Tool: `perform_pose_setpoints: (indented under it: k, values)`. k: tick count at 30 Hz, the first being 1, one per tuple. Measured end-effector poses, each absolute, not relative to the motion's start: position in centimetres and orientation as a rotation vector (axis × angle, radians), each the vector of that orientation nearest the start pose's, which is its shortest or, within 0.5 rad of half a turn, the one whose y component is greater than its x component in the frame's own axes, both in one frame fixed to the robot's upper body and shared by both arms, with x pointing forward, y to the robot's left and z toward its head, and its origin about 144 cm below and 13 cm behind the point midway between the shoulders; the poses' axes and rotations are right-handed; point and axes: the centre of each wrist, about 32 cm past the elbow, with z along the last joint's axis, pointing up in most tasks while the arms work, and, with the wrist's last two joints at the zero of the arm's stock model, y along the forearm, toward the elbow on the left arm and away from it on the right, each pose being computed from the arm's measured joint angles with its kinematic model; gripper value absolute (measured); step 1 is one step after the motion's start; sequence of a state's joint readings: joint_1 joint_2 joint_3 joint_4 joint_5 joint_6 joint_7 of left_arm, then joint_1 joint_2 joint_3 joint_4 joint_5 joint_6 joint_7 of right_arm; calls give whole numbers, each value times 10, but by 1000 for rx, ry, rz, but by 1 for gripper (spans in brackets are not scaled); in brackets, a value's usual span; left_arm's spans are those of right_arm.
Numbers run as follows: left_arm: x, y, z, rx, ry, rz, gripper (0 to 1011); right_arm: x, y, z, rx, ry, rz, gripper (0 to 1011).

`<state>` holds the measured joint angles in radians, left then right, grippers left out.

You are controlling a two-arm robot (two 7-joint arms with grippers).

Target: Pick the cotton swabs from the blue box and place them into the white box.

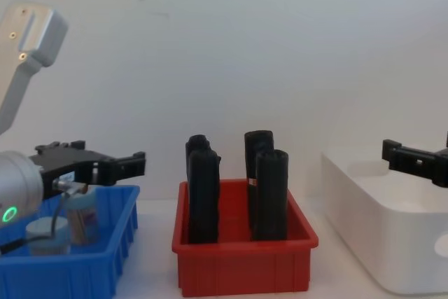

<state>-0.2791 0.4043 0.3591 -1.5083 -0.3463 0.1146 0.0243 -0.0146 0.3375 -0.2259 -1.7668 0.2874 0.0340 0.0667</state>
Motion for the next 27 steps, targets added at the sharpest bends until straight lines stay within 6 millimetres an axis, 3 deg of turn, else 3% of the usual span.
perform_pose_setpoints:
  k: [10, 27]
  values:
    - [523, 271, 1190, 156, 2, 1383, 1004, 443, -237, 1189, 26, -75, -1230, 1001]
    - [536, 289, 1178, 205, 92, 1444, 1004, 443, -237, 1189, 26, -75, -1229, 1002]
